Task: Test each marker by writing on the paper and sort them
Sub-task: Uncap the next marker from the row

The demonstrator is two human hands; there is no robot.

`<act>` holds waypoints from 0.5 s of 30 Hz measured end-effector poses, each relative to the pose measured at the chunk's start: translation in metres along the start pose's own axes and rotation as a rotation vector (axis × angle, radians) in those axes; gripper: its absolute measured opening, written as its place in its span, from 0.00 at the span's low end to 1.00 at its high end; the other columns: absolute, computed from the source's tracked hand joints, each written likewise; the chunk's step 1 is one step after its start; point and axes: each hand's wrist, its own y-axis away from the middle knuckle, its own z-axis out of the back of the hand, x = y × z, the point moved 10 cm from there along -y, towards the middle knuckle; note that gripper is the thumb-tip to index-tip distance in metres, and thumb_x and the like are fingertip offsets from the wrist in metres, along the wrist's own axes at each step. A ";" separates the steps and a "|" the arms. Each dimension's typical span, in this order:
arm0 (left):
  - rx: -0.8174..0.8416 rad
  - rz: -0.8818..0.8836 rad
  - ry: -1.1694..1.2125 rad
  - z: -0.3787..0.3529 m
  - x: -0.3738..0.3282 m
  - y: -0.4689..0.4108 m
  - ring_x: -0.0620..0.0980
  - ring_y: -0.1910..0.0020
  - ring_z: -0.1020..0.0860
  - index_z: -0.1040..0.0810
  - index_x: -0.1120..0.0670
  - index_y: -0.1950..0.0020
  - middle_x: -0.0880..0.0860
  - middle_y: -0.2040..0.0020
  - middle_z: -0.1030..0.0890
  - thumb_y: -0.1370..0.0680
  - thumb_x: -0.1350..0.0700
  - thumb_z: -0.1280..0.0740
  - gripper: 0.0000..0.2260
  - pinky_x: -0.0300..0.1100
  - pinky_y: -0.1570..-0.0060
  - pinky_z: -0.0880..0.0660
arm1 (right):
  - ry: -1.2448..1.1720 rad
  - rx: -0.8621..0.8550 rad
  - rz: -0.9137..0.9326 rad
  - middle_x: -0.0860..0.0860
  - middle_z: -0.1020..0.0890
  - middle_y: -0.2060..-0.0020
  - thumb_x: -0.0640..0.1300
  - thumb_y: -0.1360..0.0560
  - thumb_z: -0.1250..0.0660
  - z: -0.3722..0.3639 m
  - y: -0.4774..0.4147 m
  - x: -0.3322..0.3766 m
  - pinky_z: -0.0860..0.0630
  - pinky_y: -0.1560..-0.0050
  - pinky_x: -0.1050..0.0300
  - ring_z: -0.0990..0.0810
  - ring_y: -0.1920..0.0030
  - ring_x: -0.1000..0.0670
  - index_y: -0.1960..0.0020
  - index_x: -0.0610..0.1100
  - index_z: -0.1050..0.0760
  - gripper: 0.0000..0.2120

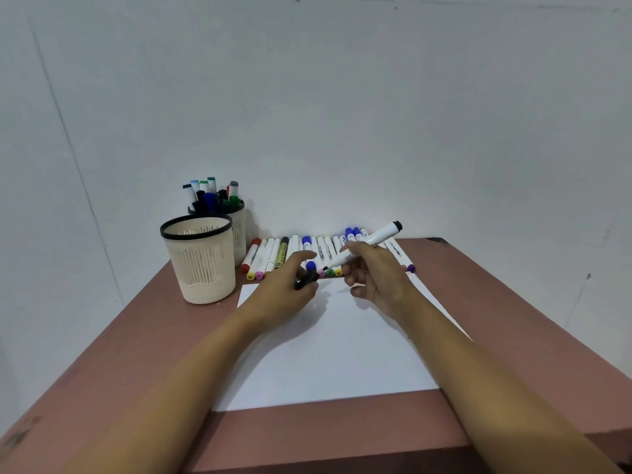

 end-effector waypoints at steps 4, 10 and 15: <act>-0.019 -0.020 0.011 -0.001 -0.005 0.002 0.42 0.56 0.27 0.35 0.48 0.31 0.46 0.51 0.26 0.21 0.56 0.36 0.20 0.33 0.56 0.33 | 0.046 -0.021 -0.001 0.49 0.24 0.72 0.45 0.21 0.39 0.000 0.001 -0.002 0.36 0.74 0.62 0.29 0.75 0.53 0.59 0.42 0.26 0.10; -0.098 -0.062 0.065 0.006 -0.013 0.004 0.43 0.57 0.25 0.32 0.48 0.45 0.48 0.54 0.23 0.24 0.57 0.32 0.12 0.26 0.61 0.31 | 0.075 0.073 0.003 0.50 0.25 0.73 0.46 0.21 0.38 -0.012 0.005 -0.006 0.35 0.73 0.62 0.30 0.74 0.53 0.61 0.43 0.25 0.12; -0.135 -0.005 0.240 0.011 -0.008 0.003 0.39 0.66 0.25 0.22 0.54 0.51 0.46 0.62 0.20 0.24 0.57 0.32 0.03 0.32 0.63 0.28 | -0.088 0.125 0.034 0.51 0.28 0.74 0.46 0.21 0.35 -0.017 0.006 -0.003 0.37 0.76 0.65 0.34 0.76 0.56 0.61 0.43 0.26 0.12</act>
